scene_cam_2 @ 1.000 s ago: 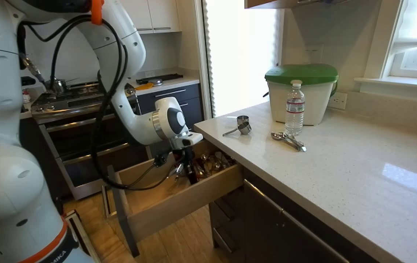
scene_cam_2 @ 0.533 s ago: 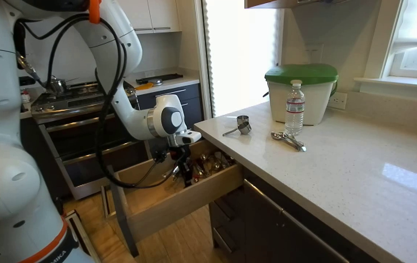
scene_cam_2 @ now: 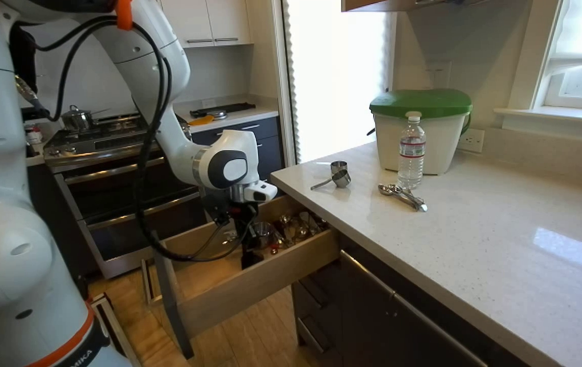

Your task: Pull the open drawer until it is fully open, pick up the black object from the open and put it on the kitchen counter

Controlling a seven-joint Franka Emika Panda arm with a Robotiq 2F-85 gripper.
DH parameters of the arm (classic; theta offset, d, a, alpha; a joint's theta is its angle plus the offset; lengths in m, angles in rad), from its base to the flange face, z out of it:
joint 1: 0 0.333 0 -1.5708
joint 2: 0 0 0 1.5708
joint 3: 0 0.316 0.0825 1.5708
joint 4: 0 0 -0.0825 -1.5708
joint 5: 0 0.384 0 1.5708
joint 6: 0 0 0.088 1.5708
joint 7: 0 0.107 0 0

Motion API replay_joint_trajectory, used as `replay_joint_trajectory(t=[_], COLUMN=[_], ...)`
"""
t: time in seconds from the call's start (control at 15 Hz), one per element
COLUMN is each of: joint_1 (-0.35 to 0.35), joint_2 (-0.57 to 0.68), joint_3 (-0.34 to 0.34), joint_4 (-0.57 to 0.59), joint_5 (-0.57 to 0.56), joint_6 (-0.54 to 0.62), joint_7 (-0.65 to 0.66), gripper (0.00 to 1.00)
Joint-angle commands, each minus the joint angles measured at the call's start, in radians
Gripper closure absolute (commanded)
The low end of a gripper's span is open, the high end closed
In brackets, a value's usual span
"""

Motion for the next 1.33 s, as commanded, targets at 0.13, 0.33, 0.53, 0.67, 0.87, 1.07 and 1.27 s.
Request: replay_joint_trajectory(t=[0.13, 0.33, 0.53, 0.67, 0.87, 1.07, 1.27], joint_1=[0.044, 0.054, 0.052, 0.05, 0.048, 0.041, 0.04], joint_2=[0.015, -0.006, -0.065, -0.1, -0.136, -0.158, -0.161], joint_3=[-0.046, -0.054, -0.058, -0.06, -0.057, -0.049, -0.053], joint_4=[-0.024, -0.037, -0.073, -0.098, -0.123, -0.135, -0.131], joint_5=[0.001, 0.0, 0.0, -0.004, -0.016, -0.023, -0.069], joint_6=[0.011, 0.014, 0.01, 0.007, 0.006, 0.003, -0.007], joint_7=[0.01, 0.017, 0.017, 0.021, 0.03, 0.032, 0.075], gripper=[0.96, 0.96, 0.96, 0.96, 0.96, 0.96, 0.96])
